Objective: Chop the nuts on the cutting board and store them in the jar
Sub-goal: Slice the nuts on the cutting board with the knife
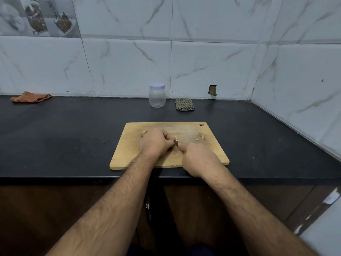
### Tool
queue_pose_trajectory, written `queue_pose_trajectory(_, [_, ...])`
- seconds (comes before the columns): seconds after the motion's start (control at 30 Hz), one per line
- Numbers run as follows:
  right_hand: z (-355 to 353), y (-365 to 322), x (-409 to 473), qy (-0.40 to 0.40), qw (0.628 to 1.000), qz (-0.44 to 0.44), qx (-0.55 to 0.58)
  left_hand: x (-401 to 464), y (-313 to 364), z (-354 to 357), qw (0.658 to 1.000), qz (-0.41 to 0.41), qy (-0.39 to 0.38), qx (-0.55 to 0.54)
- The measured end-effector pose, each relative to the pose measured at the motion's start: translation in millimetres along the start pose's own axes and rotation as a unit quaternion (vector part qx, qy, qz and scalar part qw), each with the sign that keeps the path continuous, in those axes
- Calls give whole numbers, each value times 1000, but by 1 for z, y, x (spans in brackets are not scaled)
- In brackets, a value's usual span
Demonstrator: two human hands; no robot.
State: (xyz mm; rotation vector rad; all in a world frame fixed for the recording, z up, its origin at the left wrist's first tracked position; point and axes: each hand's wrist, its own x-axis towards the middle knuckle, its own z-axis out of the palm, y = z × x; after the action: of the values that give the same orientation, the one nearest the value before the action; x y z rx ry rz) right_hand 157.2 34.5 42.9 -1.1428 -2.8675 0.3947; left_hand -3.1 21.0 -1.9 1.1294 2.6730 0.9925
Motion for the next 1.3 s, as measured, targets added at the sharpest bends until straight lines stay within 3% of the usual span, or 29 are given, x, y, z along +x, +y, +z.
queue_pose_trajectory(0.37, [2,7,-10,6,999,8,-32,-6,0,0,1000,19,18,11])
queue_pose_trajectory(0.93, [7,7,2,49,998,8,45,-12,-1,-3,999,18,41,-26])
queue_pose_trajectory(1.3, [7,2,3,49,998,10,45,-13,2,-1,999,22,36,14])
